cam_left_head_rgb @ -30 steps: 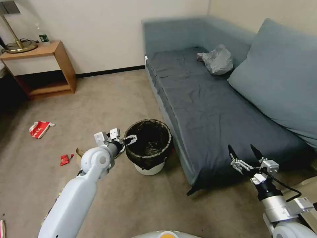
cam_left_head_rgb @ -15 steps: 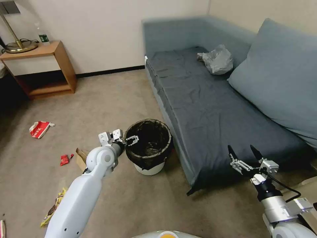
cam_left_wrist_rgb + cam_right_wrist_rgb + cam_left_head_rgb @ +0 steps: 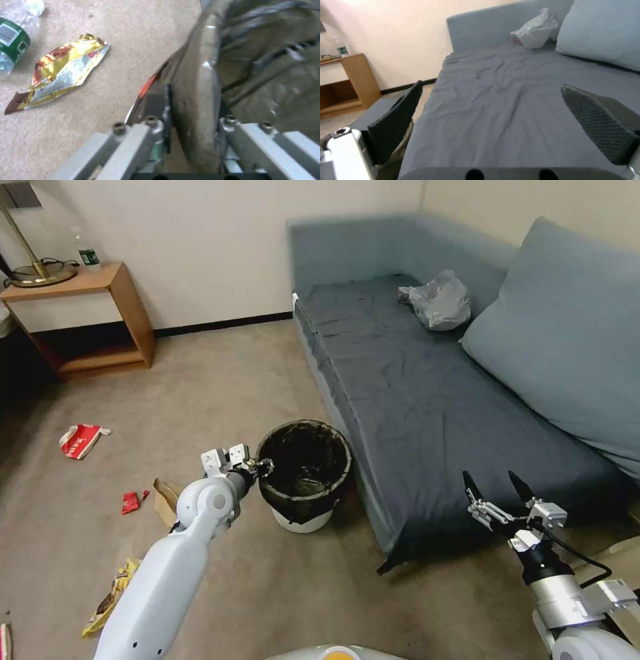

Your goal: Pick up the trash can from the floor.

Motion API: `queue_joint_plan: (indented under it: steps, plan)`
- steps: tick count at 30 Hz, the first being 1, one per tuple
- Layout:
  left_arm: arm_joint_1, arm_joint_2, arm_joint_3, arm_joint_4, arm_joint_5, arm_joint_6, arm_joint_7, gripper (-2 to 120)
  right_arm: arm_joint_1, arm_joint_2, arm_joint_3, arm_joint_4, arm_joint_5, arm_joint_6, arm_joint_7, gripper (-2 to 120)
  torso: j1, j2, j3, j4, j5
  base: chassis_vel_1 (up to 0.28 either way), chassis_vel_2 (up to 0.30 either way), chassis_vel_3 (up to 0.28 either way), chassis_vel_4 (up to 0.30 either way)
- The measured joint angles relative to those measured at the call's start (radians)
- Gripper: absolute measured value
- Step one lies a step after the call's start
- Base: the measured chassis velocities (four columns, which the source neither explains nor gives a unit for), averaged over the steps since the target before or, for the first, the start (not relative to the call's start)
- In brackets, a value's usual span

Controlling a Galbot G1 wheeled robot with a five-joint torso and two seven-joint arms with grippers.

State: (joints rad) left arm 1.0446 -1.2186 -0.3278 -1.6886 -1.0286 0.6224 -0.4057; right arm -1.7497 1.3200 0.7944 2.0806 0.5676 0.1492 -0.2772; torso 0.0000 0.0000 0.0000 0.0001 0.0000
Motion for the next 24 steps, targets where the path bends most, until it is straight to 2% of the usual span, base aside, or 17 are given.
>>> queue_joint_plan:
  steps: [1,4,11,17,19,22,24]
  plan:
    - [0.010,-0.001,-0.004,-0.005,0.003,-0.001,0.000,8,-0.002,-0.001,0.000,0.000,0.000,0.001,0.000,100,0.000,0.000,0.000,0.0000,0.0000,0.000,0.000,0.000,0.000]
    - [0.018,-0.005,-0.006,-0.010,0.008,-0.002,0.000,3,-0.003,0.000,-0.004,0.001,-0.001,0.002,0.000,100,0.000,0.000,0.000,0.0000,0.0003,0.000,0.000,0.000,0.000]
    - [0.035,-0.005,-0.014,-0.030,0.013,-0.003,0.001,2,-0.012,0.005,-0.013,0.009,-0.005,0.005,-0.001,100,0.000,0.000,0.000,-0.0003,-0.0004,0.000,0.000,0.000,0.000]
    - [0.054,0.019,-0.036,-0.081,0.009,-0.003,-0.003,1,-0.014,-0.004,-0.011,0.013,-0.004,0.007,-0.002,100,0.000,0.000,0.000,-0.0003,-0.0003,0.000,0.000,0.000,0.000]
    - [0.081,0.047,-0.060,-0.133,-0.006,0.000,-0.010,1,-0.012,-0.006,-0.012,0.016,-0.002,0.007,-0.002,100,0.000,0.000,0.000,-0.0002,0.0000,0.000,0.000,0.000,0.000]
    - [0.103,0.067,-0.076,-0.167,-0.015,0.002,-0.012,1,-0.010,-0.007,-0.016,0.017,-0.002,0.007,-0.002,100,0.000,0.000,0.000,-0.0002,-0.0001,0.000,0.000,0.000,0.000]
    - [0.153,0.108,-0.115,-0.235,-0.034,0.007,-0.017,1,-0.009,-0.007,-0.023,0.020,-0.002,0.008,-0.003,100,0.000,0.000,0.000,-0.0001,-0.0001,0.000,0.000,0.000,0.000]
